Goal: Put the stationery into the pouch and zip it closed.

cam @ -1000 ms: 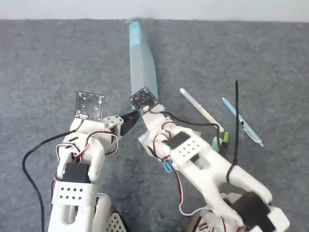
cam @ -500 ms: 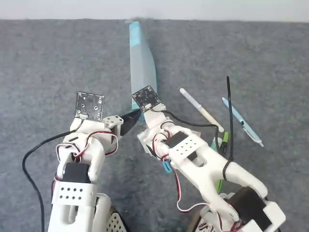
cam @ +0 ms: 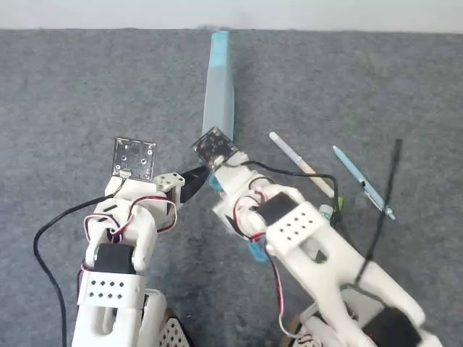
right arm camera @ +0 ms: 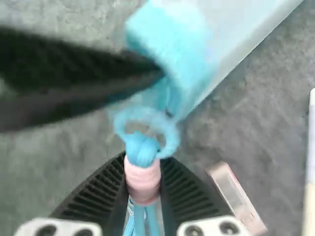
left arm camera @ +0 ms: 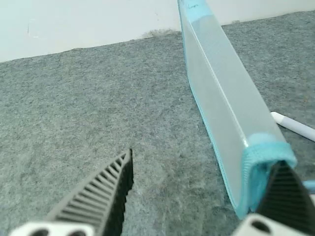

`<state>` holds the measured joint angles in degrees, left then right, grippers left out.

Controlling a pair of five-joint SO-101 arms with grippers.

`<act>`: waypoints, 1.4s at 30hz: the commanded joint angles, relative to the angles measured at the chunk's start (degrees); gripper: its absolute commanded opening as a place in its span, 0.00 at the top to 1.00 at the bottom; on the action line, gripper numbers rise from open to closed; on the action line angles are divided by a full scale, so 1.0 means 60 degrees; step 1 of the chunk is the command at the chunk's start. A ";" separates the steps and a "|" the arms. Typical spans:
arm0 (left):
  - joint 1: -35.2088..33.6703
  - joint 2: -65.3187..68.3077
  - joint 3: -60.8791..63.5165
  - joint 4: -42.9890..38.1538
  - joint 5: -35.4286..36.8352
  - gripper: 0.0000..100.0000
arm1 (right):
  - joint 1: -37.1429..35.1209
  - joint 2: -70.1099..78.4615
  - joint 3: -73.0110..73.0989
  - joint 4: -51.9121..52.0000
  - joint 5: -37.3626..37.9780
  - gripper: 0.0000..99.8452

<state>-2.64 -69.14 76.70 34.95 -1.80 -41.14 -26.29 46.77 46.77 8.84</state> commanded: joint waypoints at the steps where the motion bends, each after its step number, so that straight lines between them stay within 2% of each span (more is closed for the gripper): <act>1: 0.0015 0.0044 -0.0300 -0.0322 0.0190 0.60 | 0.0139 -0.1150 -0.0557 0.0916 0.0718 0.99; 8: -0.0044 0.0029 -0.0374 -0.0498 0.0366 0.60 | -0.0022 -0.1311 -0.0542 0.1399 0.1216 0.99; 13: -0.1099 0.0117 -0.0696 -0.0659 0.1143 0.60 | -0.0007 -0.1311 -0.0381 0.1590 0.1582 0.99; 19: -0.1201 0.0117 -0.0505 -0.0630 0.1158 0.60 | 0.0051 -0.1326 -0.0337 0.1707 0.1758 0.99; 26: -0.2139 0.0117 -0.0286 -0.0659 0.1201 0.60 | 0.1502 -0.1824 -0.0938 0.2381 0.1788 0.99; 35: -0.2139 0.0117 -0.0256 -0.0630 0.1187 0.60 | 0.1780 -0.2718 -0.1026 0.2821 0.1919 0.99; 42: -0.0894 0.0029 -0.0139 -0.0440 0.0835 0.60 | 0.1795 -0.2615 -0.2242 0.3553 0.1919 0.99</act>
<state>-10.29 -69.14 76.79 33.10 3.65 -31.47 -40.62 39.12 66.20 19.65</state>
